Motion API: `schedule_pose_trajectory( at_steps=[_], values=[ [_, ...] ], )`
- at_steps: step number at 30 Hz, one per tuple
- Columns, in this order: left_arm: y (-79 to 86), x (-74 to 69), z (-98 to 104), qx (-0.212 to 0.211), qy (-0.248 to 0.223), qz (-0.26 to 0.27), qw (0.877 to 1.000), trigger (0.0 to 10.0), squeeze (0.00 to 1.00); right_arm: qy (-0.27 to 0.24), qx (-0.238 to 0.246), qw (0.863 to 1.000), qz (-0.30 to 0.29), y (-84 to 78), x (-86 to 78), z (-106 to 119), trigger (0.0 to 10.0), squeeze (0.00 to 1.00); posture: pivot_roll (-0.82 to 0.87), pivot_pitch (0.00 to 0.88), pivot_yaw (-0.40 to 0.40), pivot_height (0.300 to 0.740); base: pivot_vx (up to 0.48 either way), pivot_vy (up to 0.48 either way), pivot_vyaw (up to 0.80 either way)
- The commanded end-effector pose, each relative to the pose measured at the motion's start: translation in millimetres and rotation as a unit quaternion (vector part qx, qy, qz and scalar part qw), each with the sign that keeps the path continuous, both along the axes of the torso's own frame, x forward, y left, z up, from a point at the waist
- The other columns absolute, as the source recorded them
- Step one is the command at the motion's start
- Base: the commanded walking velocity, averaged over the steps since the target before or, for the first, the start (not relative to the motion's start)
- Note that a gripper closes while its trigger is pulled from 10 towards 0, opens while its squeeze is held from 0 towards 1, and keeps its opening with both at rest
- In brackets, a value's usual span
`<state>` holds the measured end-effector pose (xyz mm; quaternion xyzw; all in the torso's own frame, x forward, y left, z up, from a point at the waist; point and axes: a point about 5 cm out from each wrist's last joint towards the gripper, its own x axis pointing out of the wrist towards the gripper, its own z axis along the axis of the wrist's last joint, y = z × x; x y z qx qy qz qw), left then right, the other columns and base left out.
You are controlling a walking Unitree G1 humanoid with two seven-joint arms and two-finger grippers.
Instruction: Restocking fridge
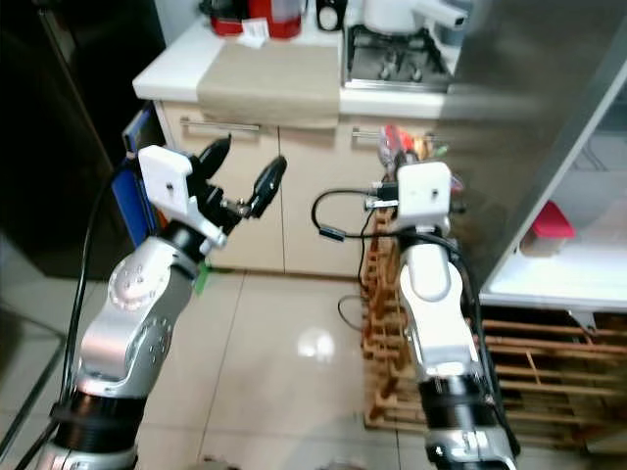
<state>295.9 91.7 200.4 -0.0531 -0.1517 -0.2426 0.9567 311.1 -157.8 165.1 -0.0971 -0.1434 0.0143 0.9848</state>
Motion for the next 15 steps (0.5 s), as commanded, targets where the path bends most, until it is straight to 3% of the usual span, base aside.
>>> schedule_pose_trajectory(
  at_steps=[1,4,15],
  values=[
    [3.5,2.2,1.4,0.005,-0.003,0.006,1.0,10.0,0.0,-0.006,0.001,1.0,0.02,0.4,-8.8,3.7,0.0,0.05,-0.01,0.0,0.019,0.74,0.0,0.0,0.0],
    [3.7,3.7,1.1,0.005,-0.002,0.004,1.0,10.0,0.0,-0.003,0.0,1.0,0.01,-5.4,-14.1,0.9,0.0,0.05,-0.02,0.0,0.024,0.74,0.0,0.0,0.0],
    [0.9,8.5,1.3,0.001,0.0,-0.019,1.0,10.0,0.0,-0.017,0.009,1.0,0.019,-4.6,-29.2,6.1,0.0,0.07,-0.06,0.0,0.061,0.74,0.0,0.0,-0.76]
  ],
)
